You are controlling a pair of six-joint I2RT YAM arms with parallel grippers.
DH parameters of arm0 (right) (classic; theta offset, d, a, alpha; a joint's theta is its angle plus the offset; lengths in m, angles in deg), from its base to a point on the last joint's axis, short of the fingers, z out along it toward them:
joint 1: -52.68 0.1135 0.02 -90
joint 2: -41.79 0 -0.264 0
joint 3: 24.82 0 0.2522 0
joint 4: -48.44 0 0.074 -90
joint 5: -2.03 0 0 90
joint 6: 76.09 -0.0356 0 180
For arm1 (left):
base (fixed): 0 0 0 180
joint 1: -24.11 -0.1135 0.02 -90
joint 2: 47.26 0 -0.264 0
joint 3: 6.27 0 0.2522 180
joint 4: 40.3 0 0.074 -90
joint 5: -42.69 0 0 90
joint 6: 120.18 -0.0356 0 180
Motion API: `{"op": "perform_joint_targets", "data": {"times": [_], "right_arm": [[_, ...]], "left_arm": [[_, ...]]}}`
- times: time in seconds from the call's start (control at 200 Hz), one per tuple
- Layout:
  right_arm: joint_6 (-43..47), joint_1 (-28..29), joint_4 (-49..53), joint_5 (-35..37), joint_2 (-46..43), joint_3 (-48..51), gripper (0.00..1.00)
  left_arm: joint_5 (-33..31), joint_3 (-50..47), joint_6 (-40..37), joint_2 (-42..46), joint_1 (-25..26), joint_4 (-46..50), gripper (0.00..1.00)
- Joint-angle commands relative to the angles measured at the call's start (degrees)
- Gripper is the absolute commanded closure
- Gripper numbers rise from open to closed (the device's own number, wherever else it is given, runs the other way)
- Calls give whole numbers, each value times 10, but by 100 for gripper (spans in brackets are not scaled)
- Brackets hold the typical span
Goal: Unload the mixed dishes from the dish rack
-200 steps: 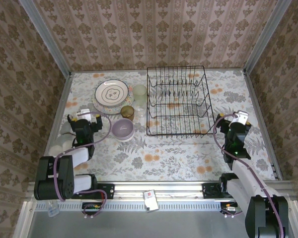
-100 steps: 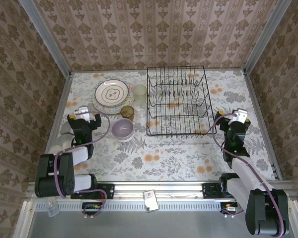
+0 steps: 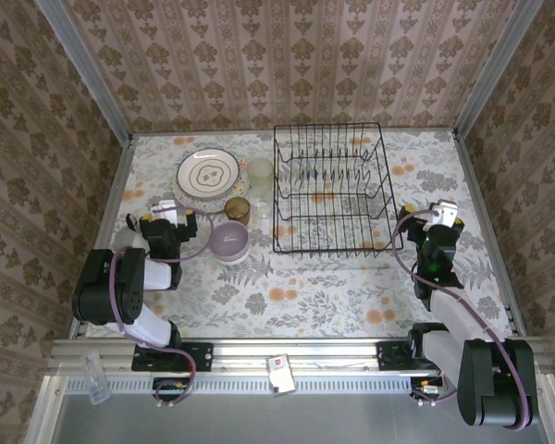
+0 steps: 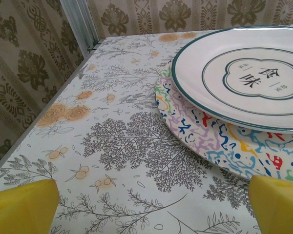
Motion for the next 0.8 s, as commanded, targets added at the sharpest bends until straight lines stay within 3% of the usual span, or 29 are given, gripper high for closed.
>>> {"op": "perform_joint_targets", "data": {"times": [0.0,0.165,0.525,0.625,0.74,0.795], "right_arm": [[-16,-3,-40,-31,26,-4,0],[-37,3,-112,-48,103,-7,0],[-21,14,-165,-63,187,-27,0],[-15,17,-190,-74,213,-25,0],[-5,24,-231,-78,257,-23,0],[-2,27,-245,-79,274,-23,0]], "left_arm": [[7,21,-5,0,-3,11,0],[9,29,-3,1,-4,27,0],[36,49,-7,2,-9,66,0],[82,47,-29,2,-6,59,0],[86,41,-37,2,-1,50,0],[54,33,-28,1,2,34,0]]}}
